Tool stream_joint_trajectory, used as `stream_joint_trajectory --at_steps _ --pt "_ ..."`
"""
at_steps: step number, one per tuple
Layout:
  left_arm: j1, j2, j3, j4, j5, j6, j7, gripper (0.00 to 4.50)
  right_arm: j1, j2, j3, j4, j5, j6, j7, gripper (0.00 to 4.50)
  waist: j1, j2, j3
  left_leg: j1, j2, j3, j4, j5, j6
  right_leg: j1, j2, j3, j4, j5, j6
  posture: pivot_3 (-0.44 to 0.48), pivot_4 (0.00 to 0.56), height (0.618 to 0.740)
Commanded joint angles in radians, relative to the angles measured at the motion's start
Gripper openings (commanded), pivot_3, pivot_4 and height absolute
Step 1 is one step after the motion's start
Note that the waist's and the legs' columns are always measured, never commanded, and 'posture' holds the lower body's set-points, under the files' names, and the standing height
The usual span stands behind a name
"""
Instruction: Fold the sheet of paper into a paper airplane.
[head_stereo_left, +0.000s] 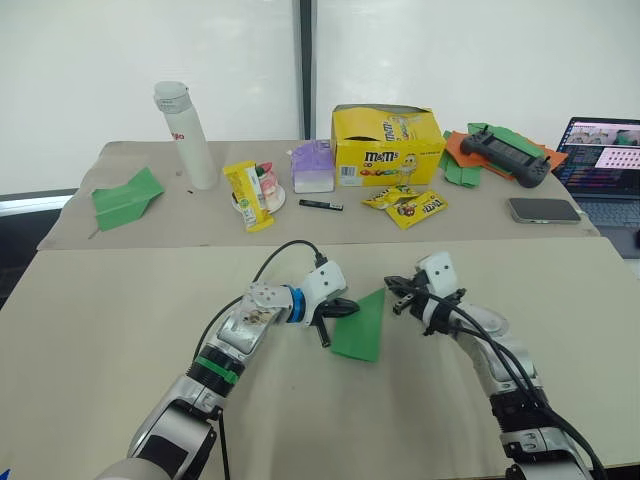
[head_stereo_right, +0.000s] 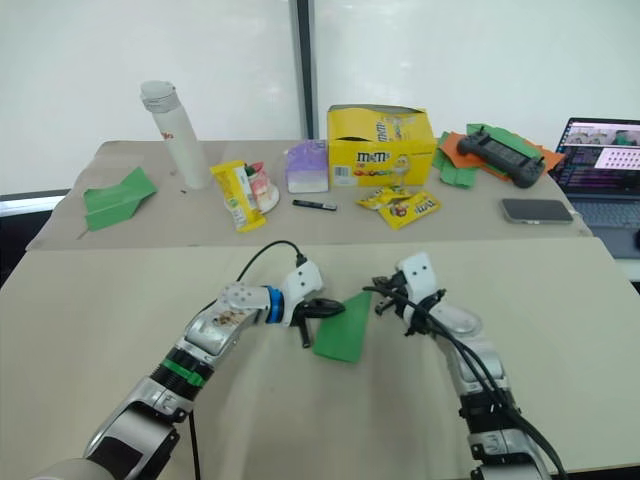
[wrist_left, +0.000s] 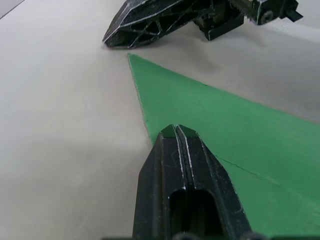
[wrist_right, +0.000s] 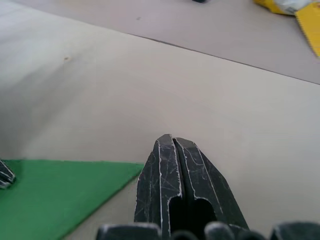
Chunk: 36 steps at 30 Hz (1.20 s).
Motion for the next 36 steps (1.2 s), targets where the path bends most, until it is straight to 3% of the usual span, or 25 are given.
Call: stream_joint_trajectory --at_steps 1,5,13,29,36 --pt "0.018 0.005 -0.018 0.026 0.018 0.008 -0.005 0.00 0.034 -0.006 -0.024 -0.150 0.078 -0.072 0.093 0.02 -0.002 0.000 0.000 0.000 0.000 0.000 0.000 0.000 0.000 0.000 0.000 0.000 0.000 0.000 0.000 0.000 0.150 0.740" --pt "0.013 -0.004 -0.018 0.017 0.015 0.008 -0.008 0.00 0.068 -0.032 0.019 -0.209 0.036 -0.092 0.134 0.02 -0.005 0.000 0.000 -0.001 0.000 0.000 0.000 0.000 0.000 -0.001 0.000 0.000 0.000 0.000 0.000 0.000 0.150 0.740" --pt "0.010 0.001 -0.027 0.003 0.021 0.022 -0.017 0.00 0.090 -0.121 0.176 -0.168 -0.141 -0.084 0.159 0.02 -0.002 0.001 0.000 -0.002 0.000 0.001 0.000 0.000 0.000 -0.002 0.000 0.000 0.000 0.000 0.001 0.000 0.150 0.740" --pt "0.025 0.010 -0.046 -0.057 -0.007 0.109 -0.057 0.00 0.375 -0.210 0.248 -0.307 -0.044 -0.177 0.385 0.02 -0.001 0.000 0.000 -0.001 0.001 0.000 -0.001 -0.001 0.000 0.000 0.001 -0.001 -0.002 -0.005 0.007 0.000 0.150 0.740" --pt "0.028 0.016 -0.047 -0.072 -0.012 0.124 -0.068 0.00 0.399 -0.230 0.205 -0.444 0.039 -0.092 0.370 0.02 0.000 0.000 0.000 -0.001 0.001 -0.001 -0.001 -0.001 0.000 0.000 0.000 -0.001 -0.003 -0.006 0.009 0.000 0.150 0.740"
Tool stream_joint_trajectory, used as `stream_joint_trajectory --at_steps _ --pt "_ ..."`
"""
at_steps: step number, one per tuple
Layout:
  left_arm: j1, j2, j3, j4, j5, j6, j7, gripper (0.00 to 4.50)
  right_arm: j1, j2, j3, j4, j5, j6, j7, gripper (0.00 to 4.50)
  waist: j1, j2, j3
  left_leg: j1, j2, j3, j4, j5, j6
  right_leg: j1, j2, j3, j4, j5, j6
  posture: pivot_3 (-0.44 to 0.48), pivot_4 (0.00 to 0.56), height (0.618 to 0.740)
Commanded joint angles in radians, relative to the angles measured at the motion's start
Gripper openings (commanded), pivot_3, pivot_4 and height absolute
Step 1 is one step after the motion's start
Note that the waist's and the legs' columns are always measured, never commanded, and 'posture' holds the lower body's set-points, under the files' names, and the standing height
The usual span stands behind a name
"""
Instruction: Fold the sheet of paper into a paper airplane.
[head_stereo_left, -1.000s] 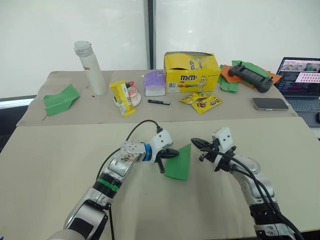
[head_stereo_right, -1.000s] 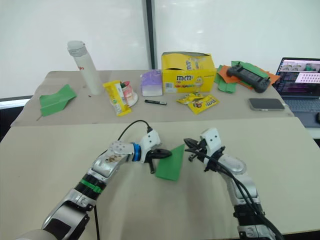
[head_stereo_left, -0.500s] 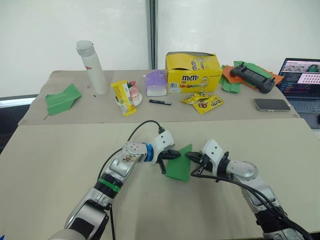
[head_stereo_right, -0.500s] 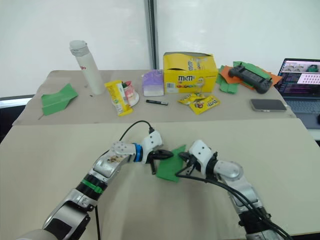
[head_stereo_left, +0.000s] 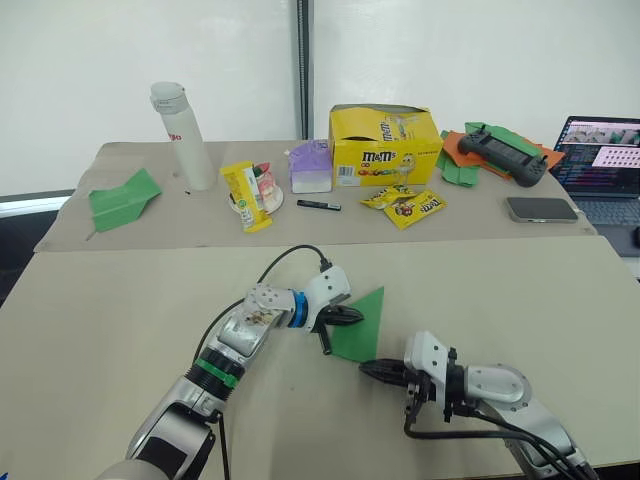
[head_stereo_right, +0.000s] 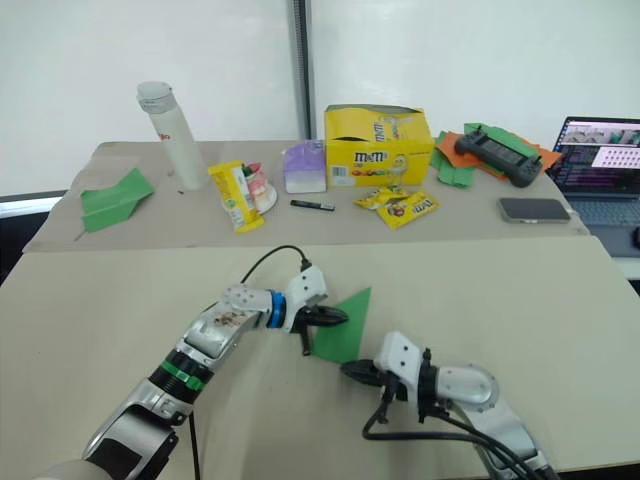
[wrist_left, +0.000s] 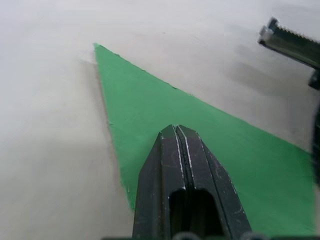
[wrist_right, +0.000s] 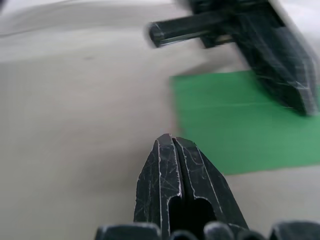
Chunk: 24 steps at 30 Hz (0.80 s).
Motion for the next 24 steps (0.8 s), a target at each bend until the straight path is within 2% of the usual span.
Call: stream_joint_trajectory --at_steps 1,4,8,14,21,24 --pt "0.016 0.011 -0.015 -0.003 0.001 0.032 -0.009 0.00 -0.010 -0.005 -0.041 -0.090 0.082 0.118 -0.018 0.02 0.000 0.000 0.000 0.000 0.000 0.000 0.000 0.000 0.000 0.000 0.000 0.000 0.000 0.000 0.000 0.000 0.150 0.740" --pt "0.011 0.012 -0.004 0.002 -0.003 0.032 -0.004 0.00 -0.078 0.007 -0.110 -0.170 0.166 0.226 -0.071 0.02 0.000 0.000 0.000 -0.002 0.000 -0.001 0.000 0.000 0.000 -0.002 0.000 0.000 0.000 0.000 0.000 0.000 0.150 0.740" --pt "0.003 -0.003 0.024 0.013 -0.028 0.051 0.007 0.00 -0.154 0.069 -0.124 -0.197 0.217 0.334 -0.158 0.02 0.001 0.000 0.001 -0.002 0.000 -0.001 0.000 0.000 0.000 -0.002 0.000 0.000 0.000 0.000 0.000 0.000 0.150 0.740" --pt "-0.019 -0.014 0.044 0.045 -0.041 0.053 0.024 0.00 -0.196 0.059 -0.012 -0.137 0.058 0.384 -0.246 0.02 0.006 0.000 0.001 -0.008 -0.002 -0.002 0.000 0.000 0.000 -0.006 -0.001 -0.001 0.000 0.005 -0.008 0.000 0.150 0.740" --pt "-0.031 -0.029 0.083 0.102 -0.051 0.013 0.040 0.00 -0.164 0.091 0.023 -0.097 0.011 0.418 -0.301 0.02 0.000 0.000 0.000 -0.007 -0.001 -0.001 0.001 0.000 0.000 -0.007 0.000 -0.001 0.001 0.005 -0.008 0.000 0.150 0.740" --pt "-0.055 -0.047 0.079 0.137 -0.049 -0.019 0.031 0.00 -0.154 0.079 0.042 -0.082 -0.009 0.557 -0.341 0.02 0.000 0.000 0.000 -0.006 -0.001 -0.001 0.001 0.000 0.000 -0.006 0.000 -0.001 0.001 0.004 -0.007 0.000 0.150 0.740"
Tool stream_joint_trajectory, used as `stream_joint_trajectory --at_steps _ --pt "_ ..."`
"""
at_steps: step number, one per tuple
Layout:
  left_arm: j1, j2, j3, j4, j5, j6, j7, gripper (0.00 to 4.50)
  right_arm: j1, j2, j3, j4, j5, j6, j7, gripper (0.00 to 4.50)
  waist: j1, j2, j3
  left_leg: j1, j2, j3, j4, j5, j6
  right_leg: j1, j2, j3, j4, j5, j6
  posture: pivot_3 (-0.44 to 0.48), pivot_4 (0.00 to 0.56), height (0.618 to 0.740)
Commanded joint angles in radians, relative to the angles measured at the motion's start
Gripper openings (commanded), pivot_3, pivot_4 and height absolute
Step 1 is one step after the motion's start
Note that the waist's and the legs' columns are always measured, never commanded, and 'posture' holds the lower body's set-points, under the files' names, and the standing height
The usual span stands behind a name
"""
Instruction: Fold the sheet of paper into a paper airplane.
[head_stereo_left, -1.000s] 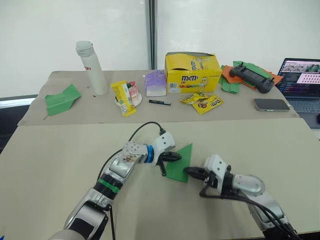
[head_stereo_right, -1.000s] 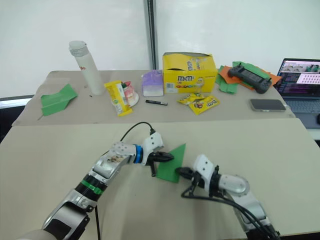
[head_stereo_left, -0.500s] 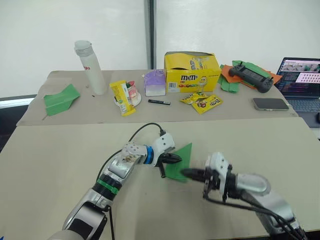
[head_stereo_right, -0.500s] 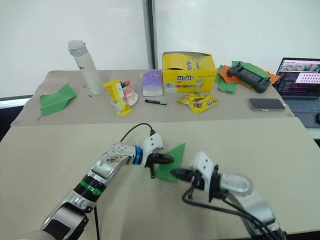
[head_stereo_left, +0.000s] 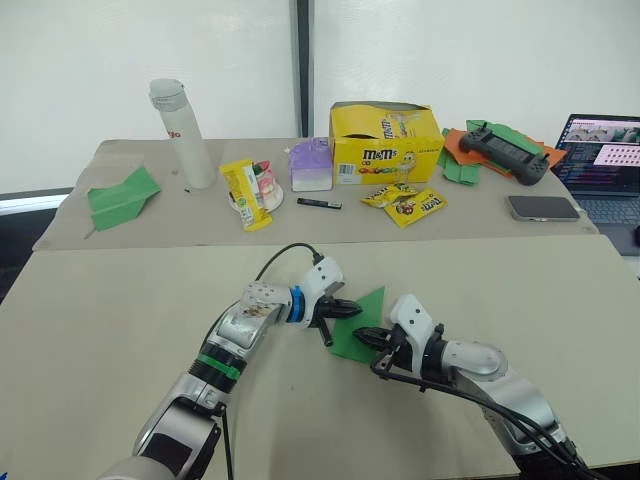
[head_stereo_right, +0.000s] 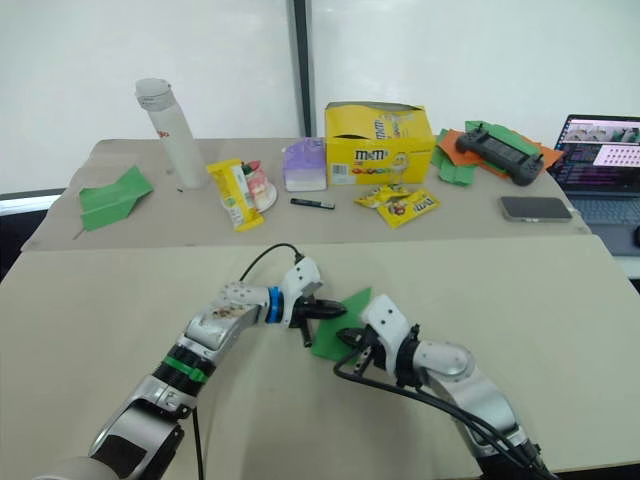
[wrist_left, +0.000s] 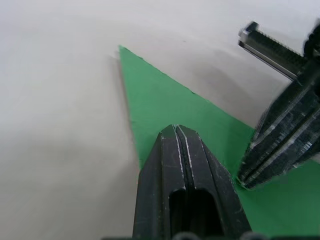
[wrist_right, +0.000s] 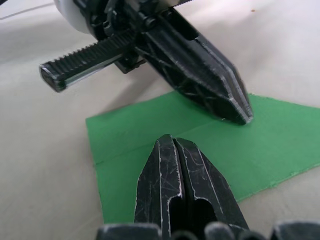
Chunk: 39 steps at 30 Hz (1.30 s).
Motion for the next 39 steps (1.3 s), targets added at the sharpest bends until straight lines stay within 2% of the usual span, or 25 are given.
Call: stream_joint_trajectory --at_steps 1,7,14,19,26,32,39 --pt "-0.036 -0.018 0.002 0.054 0.009 -0.037 0.005 0.00 0.023 -0.013 0.031 0.024 -0.030 0.176 -0.054 0.02 0.000 0.000 0.000 0.001 0.000 0.000 0.000 0.000 0.000 0.001 0.000 0.000 0.000 -0.001 0.001 0.000 0.150 0.740" --pt "-0.119 -0.068 -0.017 0.205 0.043 -0.134 -0.012 0.00 0.025 0.035 0.029 -0.013 0.003 0.326 -0.116 0.02 0.002 -0.001 -0.001 0.004 0.000 0.000 0.000 0.000 0.000 0.004 0.000 0.000 -0.001 -0.004 0.006 0.000 0.150 0.740" --pt "-0.256 -0.163 -0.018 0.475 0.090 -0.290 -0.016 0.00 0.035 0.047 0.013 -0.026 0.005 0.365 -0.150 0.02 0.002 -0.004 -0.003 0.004 0.000 0.001 0.000 0.000 0.000 0.005 0.000 0.000 -0.001 -0.004 0.007 0.000 0.150 0.740" --pt "-0.340 -0.238 -0.005 0.659 0.132 -0.387 0.030 0.00 0.043 0.053 0.009 -0.039 0.006 0.376 -0.167 0.02 0.004 -0.004 -0.003 0.004 0.000 0.001 0.000 0.000 0.000 0.005 0.000 -0.001 -0.003 -0.004 0.008 0.000 0.150 0.740" --pt "-0.395 -0.290 0.023 0.802 0.180 -0.434 0.120 0.00 0.052 0.055 0.007 -0.047 0.009 0.381 -0.177 0.02 0.003 -0.005 -0.003 0.003 0.000 0.001 0.000 0.000 0.000 0.006 0.000 -0.001 -0.006 -0.003 0.010 0.000 0.150 0.740" --pt "-0.335 -0.254 0.035 0.750 0.189 -0.426 0.098 0.00 0.042 0.044 0.019 -0.038 0.010 0.378 -0.165 0.02 0.000 -0.004 -0.004 0.004 0.000 0.001 0.000 0.000 0.000 0.006 0.000 -0.001 -0.006 -0.003 0.010 0.000 0.150 0.740" --pt "-0.124 -0.121 0.001 0.385 0.189 -0.300 -0.002 0.00 0.023 -0.001 0.048 -0.007 0.004 0.353 -0.116 0.02 -0.002 -0.003 -0.015 0.005 0.001 0.000 -0.002 0.000 0.000 0.006 0.001 0.000 -0.006 -0.003 0.009 0.000 0.150 0.740"
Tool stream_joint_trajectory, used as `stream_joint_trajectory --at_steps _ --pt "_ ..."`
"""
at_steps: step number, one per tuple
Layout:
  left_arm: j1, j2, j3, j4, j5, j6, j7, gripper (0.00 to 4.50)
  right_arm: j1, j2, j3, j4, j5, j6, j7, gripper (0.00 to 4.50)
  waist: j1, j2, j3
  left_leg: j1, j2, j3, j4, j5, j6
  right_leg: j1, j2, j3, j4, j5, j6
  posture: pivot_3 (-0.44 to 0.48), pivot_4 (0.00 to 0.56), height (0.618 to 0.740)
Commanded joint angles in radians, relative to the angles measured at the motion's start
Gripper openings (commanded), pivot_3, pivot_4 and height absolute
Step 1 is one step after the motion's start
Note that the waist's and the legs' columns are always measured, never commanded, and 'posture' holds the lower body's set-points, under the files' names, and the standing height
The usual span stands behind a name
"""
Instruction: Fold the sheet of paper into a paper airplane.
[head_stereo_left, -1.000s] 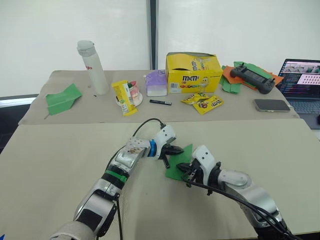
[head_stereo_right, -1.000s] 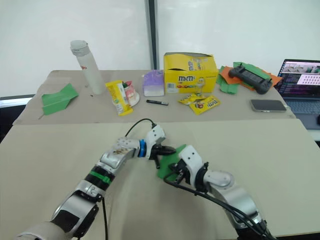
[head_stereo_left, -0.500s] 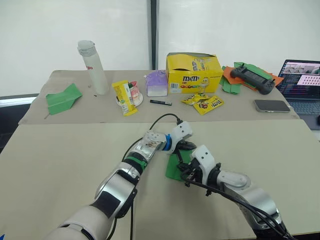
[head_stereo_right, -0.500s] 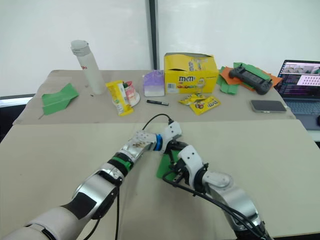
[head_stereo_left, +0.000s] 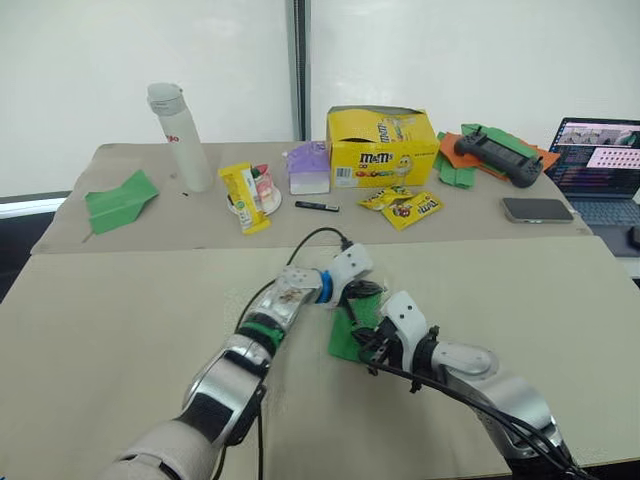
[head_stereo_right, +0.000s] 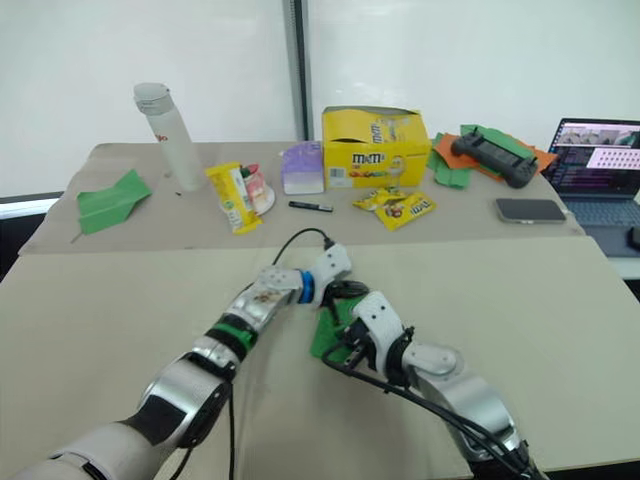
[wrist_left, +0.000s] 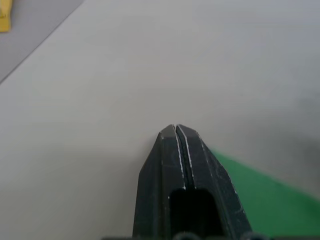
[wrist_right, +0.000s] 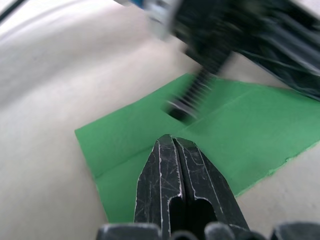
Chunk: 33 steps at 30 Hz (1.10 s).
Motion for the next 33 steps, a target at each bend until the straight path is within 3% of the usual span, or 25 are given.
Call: stream_joint_trajectory --at_steps 1,5,10,19,24,28,33 --pt "0.093 0.051 -0.030 -0.147 0.013 0.121 -0.028 0.00 0.033 -0.043 0.041 0.110 -0.021 0.054 0.016 0.02 0.007 -0.001 -0.004 0.000 0.000 0.000 0.000 0.000 0.000 0.000 0.000 0.000 0.000 0.000 0.000 0.000 0.150 0.740" --pt "0.219 0.121 -0.039 -0.395 -0.018 0.256 -0.059 0.00 0.012 -0.060 0.061 0.128 -0.020 0.045 0.048 0.02 0.005 -0.001 -0.007 0.003 0.000 0.000 0.000 0.000 0.000 0.004 -0.001 0.000 -0.002 0.000 0.000 0.000 0.150 0.740" --pt "0.302 0.188 -0.057 -0.563 -0.037 0.358 -0.068 0.00 -0.013 -0.066 0.074 0.157 -0.027 0.030 0.073 0.02 0.007 0.001 -0.010 0.004 0.001 -0.001 -0.001 -0.001 0.001 0.004 -0.001 0.000 -0.002 -0.001 -0.001 0.000 0.150 0.740" --pt "0.333 0.278 -0.051 -0.653 -0.051 0.402 -0.056 0.00 -0.042 -0.062 0.095 0.185 -0.035 0.016 0.092 0.02 0.001 0.001 -0.011 0.006 0.003 -0.001 -0.001 -0.001 0.000 0.007 0.001 0.000 -0.003 -0.002 -0.001 0.000 0.150 0.740" --pt "0.292 0.226 0.168 -0.730 -0.251 0.523 0.015 0.00 -0.030 -0.084 0.069 0.160 -0.032 0.014 0.097 0.02 0.003 0.001 -0.010 0.005 0.002 -0.001 -0.001 -0.001 0.000 0.003 0.000 0.000 -0.002 -0.002 -0.001 0.000 0.150 0.740" --pt "0.207 0.254 0.233 -0.713 -0.317 0.522 -0.013 0.00 -0.029 -0.116 0.023 0.103 -0.018 -0.011 0.111 0.02 0.012 0.001 -0.009 0.003 0.002 -0.001 -0.001 -0.001 0.000 0.002 0.000 -0.001 -0.002 -0.002 -0.001 0.000 0.150 0.740" --pt "0.170 0.330 0.120 -0.693 -0.283 0.406 -0.157 0.00 -0.047 -0.181 -0.019 0.022 -0.008 -0.081 0.166 0.02 0.014 0.002 -0.008 -0.003 -0.002 0.000 -0.001 -0.002 0.001 -0.002 -0.002 0.000 -0.003 0.000 -0.003 0.000 0.150 0.740"
